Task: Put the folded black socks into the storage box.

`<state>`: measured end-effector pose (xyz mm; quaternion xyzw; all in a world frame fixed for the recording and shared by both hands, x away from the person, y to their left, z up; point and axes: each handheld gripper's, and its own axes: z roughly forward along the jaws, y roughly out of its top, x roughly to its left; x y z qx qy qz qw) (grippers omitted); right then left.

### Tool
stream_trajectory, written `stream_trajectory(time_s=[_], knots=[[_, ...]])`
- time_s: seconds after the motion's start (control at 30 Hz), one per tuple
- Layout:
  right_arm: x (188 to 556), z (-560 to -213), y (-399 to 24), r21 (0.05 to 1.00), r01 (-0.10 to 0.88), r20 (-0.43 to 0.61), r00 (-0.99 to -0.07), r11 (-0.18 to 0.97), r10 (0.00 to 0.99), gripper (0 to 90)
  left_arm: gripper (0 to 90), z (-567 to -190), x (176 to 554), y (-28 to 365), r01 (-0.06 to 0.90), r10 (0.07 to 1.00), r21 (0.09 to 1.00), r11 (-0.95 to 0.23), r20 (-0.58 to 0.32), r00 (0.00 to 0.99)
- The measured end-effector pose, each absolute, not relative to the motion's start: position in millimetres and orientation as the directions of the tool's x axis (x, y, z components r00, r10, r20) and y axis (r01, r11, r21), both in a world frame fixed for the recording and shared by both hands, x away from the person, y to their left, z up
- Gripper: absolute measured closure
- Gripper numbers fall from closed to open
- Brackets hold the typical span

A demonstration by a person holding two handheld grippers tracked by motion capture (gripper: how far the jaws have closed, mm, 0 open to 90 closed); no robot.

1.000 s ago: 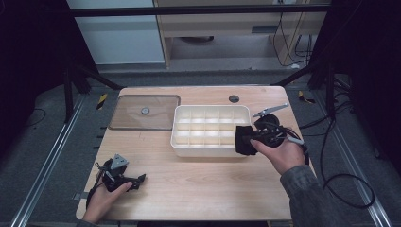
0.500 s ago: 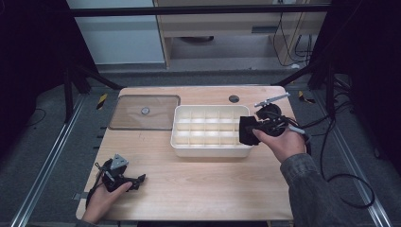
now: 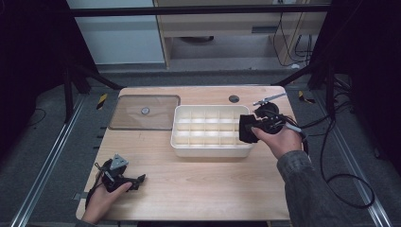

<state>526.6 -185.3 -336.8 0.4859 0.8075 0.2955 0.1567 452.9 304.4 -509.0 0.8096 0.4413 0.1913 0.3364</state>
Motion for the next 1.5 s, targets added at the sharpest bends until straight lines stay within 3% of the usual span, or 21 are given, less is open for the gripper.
stream_trajectory(time_s=[1.07,1.5], knots=[[559,-378,-177,0.545,0.751,0.007,-0.45,0.374,0.893,65.1,0.0,-509,452,305,0.586,0.842,0.71,-0.391,0.019,0.539],[563,-390,-164,0.498,0.748,-0.072,-0.469,0.439,0.88,65.2,0.0,-509,452,305,0.586,0.842,0.71,-0.391,0.019,0.539]])
